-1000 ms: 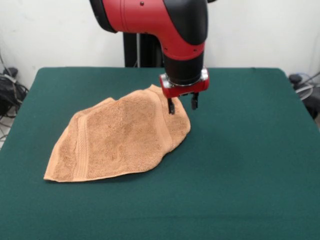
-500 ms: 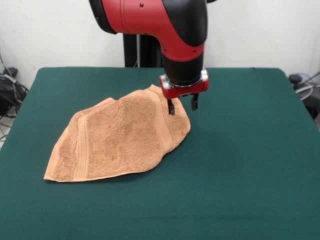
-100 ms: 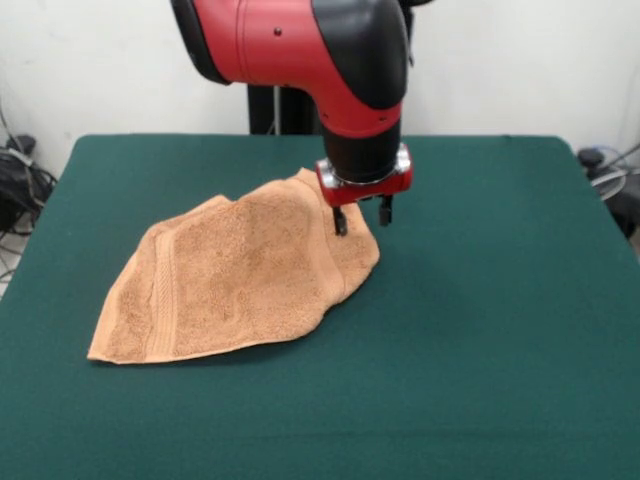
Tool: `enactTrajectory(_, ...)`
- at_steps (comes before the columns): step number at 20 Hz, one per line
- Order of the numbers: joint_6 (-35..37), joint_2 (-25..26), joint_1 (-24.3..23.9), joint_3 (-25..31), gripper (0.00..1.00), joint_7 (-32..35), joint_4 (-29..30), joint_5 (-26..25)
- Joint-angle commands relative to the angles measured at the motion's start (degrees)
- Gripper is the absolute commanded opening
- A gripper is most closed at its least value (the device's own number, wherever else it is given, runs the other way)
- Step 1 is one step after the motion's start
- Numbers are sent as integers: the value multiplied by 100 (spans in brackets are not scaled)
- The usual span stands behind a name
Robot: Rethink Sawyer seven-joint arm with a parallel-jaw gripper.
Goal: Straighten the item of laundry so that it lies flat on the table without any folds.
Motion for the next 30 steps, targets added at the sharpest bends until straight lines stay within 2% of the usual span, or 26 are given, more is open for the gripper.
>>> enactTrajectory(1,-600,351,-87,444,100,431,-312,-253)
enactTrajectory(7,-923,382,-198,620,100,357,-295,-313)
enactTrajectory(23,-849,331,-150,521,100,427,-278,-306)
enactTrajectory(24,-858,324,-136,501,0,451,-277,-305)
enactTrajectory(30,-912,281,-110,442,0,527,-224,-316)
